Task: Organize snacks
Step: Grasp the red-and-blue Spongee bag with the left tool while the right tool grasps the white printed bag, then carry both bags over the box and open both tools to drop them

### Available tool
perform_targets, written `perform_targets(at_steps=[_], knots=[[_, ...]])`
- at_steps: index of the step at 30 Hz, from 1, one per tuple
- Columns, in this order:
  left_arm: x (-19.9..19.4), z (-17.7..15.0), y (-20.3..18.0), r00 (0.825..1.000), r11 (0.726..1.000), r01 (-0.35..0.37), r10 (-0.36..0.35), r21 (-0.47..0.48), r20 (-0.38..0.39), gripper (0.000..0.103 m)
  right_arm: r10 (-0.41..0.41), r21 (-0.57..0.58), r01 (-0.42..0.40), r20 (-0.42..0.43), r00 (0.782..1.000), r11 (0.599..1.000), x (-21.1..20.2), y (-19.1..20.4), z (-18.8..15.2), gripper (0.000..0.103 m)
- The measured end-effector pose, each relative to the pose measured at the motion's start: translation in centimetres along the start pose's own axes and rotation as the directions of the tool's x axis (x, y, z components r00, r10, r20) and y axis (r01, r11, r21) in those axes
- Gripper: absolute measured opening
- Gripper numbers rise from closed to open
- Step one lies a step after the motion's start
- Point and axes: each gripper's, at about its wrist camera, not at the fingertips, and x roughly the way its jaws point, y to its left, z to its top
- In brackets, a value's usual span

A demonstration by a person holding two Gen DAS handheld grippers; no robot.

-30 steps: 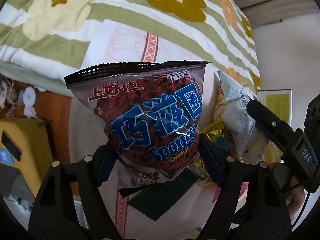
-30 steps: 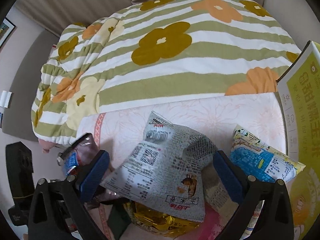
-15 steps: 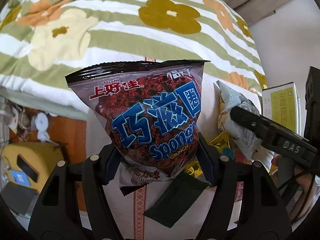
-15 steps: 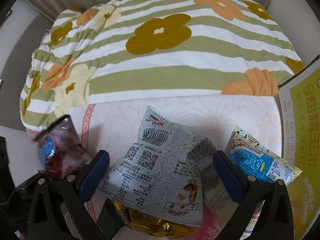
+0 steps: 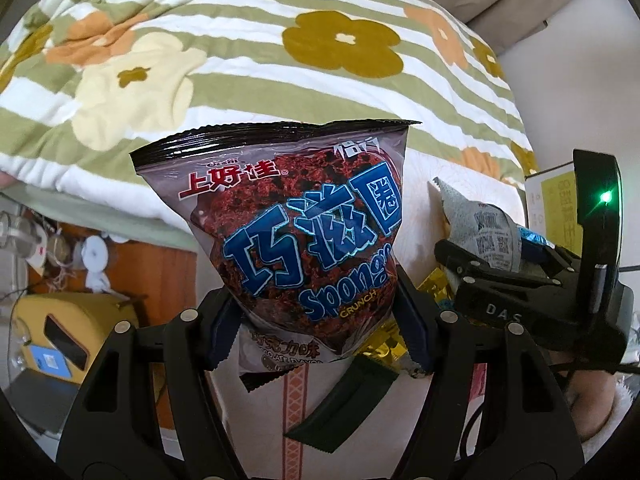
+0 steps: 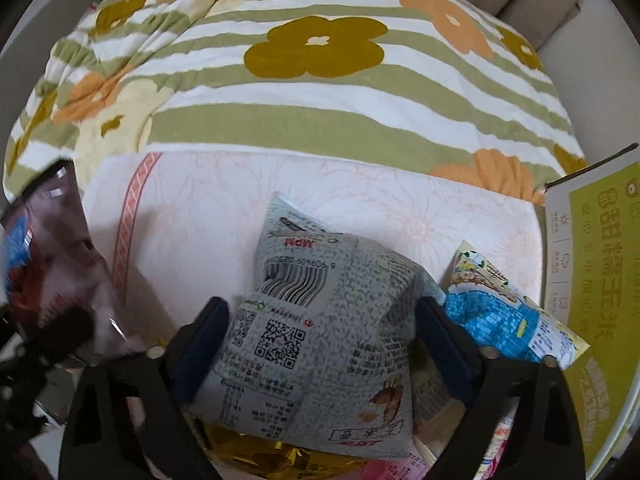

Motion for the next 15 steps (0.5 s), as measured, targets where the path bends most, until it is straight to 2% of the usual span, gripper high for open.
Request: perform_targets(at_steps=[2, 5, 8, 15], knots=[[-0.3, -0.3, 0.1, 1.0, 1.0, 0.0, 0.0, -0.001, 0.007, 0.065, 0.011, -0.002, -0.011, 0.022, 1.0, 1.0, -0.4, -0.1, -0.3, 0.062], [-0.9, -0.7, 0.3, 1.0, 1.0, 0.003, -0.002, -0.004, 0.017, 0.065, 0.047, 0.012, -0.047, 0.03, 0.998, 0.999, -0.6, -0.5, -0.6, 0.052], [-1.6, -1.0, 0.2, 0.999, 1.0, 0.004, -0.004, 0.0, 0.033, 0.065, 0.088, 0.031, -0.09, 0.058, 0.994, 0.995, -1.4, -0.8, -1.0, 0.05], [-4.3, -1.2, -1.0, 0.996, 0.999, 0.005, -0.008, 0.04, 0.092, 0.065, 0.11, 0.032, -0.117, 0.161, 0.981, 0.993, -5.0, -0.9, -1.4, 0.05]])
